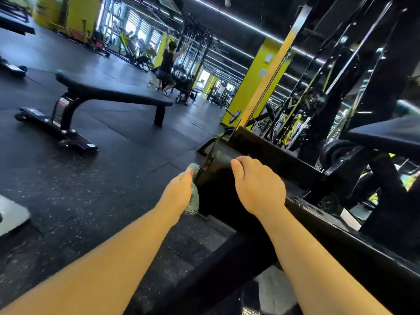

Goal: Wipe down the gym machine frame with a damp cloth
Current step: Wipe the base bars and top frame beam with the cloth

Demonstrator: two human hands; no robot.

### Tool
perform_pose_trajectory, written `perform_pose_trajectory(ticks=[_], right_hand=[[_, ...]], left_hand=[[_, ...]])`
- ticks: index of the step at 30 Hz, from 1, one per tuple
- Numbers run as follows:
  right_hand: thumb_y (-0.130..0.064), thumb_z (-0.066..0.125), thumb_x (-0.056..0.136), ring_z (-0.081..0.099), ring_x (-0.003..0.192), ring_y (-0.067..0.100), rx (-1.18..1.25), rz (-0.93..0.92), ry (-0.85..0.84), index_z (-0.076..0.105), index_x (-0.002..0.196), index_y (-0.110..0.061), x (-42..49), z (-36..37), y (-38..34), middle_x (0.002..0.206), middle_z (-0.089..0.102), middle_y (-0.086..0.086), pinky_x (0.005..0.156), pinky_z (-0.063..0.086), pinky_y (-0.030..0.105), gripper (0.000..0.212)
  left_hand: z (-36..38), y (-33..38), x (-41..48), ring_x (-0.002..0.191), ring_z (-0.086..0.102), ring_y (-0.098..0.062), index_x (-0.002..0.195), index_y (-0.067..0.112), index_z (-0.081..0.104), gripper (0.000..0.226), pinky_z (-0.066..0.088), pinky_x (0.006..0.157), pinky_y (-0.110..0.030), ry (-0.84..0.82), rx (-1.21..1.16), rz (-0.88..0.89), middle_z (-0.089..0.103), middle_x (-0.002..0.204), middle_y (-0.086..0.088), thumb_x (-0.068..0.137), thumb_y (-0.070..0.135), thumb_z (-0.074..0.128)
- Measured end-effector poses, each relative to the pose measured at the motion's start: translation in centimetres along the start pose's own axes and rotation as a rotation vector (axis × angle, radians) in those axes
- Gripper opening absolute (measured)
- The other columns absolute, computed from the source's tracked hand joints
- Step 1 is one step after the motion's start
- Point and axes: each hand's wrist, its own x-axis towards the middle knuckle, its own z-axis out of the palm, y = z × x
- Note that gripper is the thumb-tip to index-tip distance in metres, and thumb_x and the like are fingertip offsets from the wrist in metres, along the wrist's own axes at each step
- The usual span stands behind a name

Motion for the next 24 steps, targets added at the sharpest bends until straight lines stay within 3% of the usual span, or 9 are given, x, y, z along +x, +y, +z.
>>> perform_pose_trajectory(ticks=[4, 7, 10, 13, 15, 17, 20, 22, 24], right_hand=[[-0.049, 0.023, 0.101, 0.059, 0.105, 0.024, 0.026, 0.024, -0.019, 0.051, 0.132, -0.028, 0.2, -0.3, -0.3, 0.122, 0.061, -0.001, 0.068, 0.038, 0.032, 0.047], [-0.048, 0.025, 0.101, 0.056, 0.109, 0.024, 0.064, 0.063, -0.033, 0.051, 0.132, -0.029, 0.6, -0.4, -0.4, 0.124, 0.060, -0.001, 0.073, 0.039, 0.033, 0.045], [-0.047, 0.025, 0.101, 0.056, 0.109, 0.023, 0.062, 0.076, -0.026, 0.052, 0.130, -0.029, 0.4, -0.3, -0.5, 0.121, 0.060, -0.001, 0.074, 0.037, 0.032, 0.043], [-0.046, 0.025, 0.102, 0.056, 0.111, 0.021, 0.046, 0.083, -0.007, 0.051, 0.134, -0.029, 0.3, -0.5, -0.7, 0.125, 0.060, -0.002, 0.076, 0.039, 0.032, 0.044], [-0.042, 0.031, 0.102, 0.052, 0.121, 0.017, 0.074, 0.045, 0.033, 0.048, 0.139, -0.028, -0.2, -0.5, -0.5, 0.133, 0.056, -0.004, 0.089, 0.041, 0.032, 0.043], [-0.037, 0.041, 0.101, 0.043, 0.132, 0.016, 0.063, -0.052, 0.145, 0.043, 0.143, -0.022, -2.2, 0.6, 0.5, 0.143, 0.049, -0.002, 0.107, 0.028, 0.028, 0.045], [-0.035, 0.046, 0.093, 0.019, 0.146, 0.025, 0.019, -0.134, 0.295, 0.038, 0.144, -0.017, -6.8, 3.6, 2.7, 0.154, 0.030, 0.006, 0.119, 0.002, 0.029, 0.054], [-0.030, 0.047, 0.091, 0.006, 0.148, 0.028, 0.030, -0.177, 0.319, 0.038, 0.141, -0.017, -9.3, 5.7, 4.3, 0.157, 0.020, 0.010, 0.121, -0.002, 0.033, 0.052], [-0.025, 0.049, 0.090, 0.001, 0.148, 0.027, 0.024, -0.224, 0.319, 0.039, 0.138, -0.018, -11.1, 7.2, 5.8, 0.156, 0.017, 0.010, 0.121, 0.003, 0.037, 0.049]], left_hand=[[1.1, 7.2, 0.9, 0.089, 0.051, -0.030, 0.082, 0.009, 0.058, 0.048, 0.041, 0.085, -0.041, -0.075, 0.009, 0.225, 0.051, 0.102, -0.029, 0.100, 0.043, 0.030], [1.3, 7.3, 1.3, 0.103, 0.054, -0.037, 0.106, 0.005, 0.058, 0.046, 0.042, 0.090, -0.043, -0.073, 0.039, 0.292, 0.055, 0.112, -0.029, 0.101, 0.041, 0.029], [-0.3, 1.1, 0.0, 0.073, 0.055, -0.025, 0.071, 0.015, 0.057, 0.052, 0.042, 0.074, -0.036, -0.080, 0.003, 0.105, 0.059, 0.074, -0.011, 0.098, 0.052, 0.031], [-0.7, -2.2, -0.1, 0.084, 0.059, -0.023, 0.090, 0.015, 0.065, 0.045, 0.048, 0.080, -0.025, -0.093, -0.203, -0.088, 0.064, 0.091, -0.008, 0.097, 0.050, 0.037], [-0.1, -1.7, 0.2, 0.064, 0.048, -0.014, 0.072, 0.022, 0.052, 0.035, 0.044, 0.058, -0.022, -0.058, -0.431, -0.084, 0.051, 0.073, 0.000, 0.098, 0.041, 0.040], [0.7, -1.3, -0.3, 0.061, 0.041, -0.014, 0.069, 0.024, 0.047, 0.034, 0.039, 0.052, -0.025, 0.014, -0.626, -0.122, 0.042, 0.071, 0.001, 0.098, 0.041, 0.041], [3.4, -5.2, -1.7, 0.089, 0.056, -0.020, 0.103, 0.026, 0.056, 0.030, 0.048, 0.078, -0.025, 0.041, -0.750, -0.236, 0.059, 0.099, 0.000, 0.100, 0.045, 0.033], [6.2, -8.2, -3.4, 0.120, 0.052, -0.024, 0.129, 0.015, 0.051, 0.043, 0.041, 0.103, -0.034, -0.123, -0.522, -0.158, 0.055, 0.131, -0.006, 0.101, 0.041, 0.031], [8.7, -9.6, -4.4, 0.127, 0.046, -0.024, 0.135, 0.009, 0.046, 0.041, 0.035, 0.104, -0.030, -0.183, -0.241, 0.013, 0.050, 0.136, -0.006, 0.103, 0.030, 0.030]])
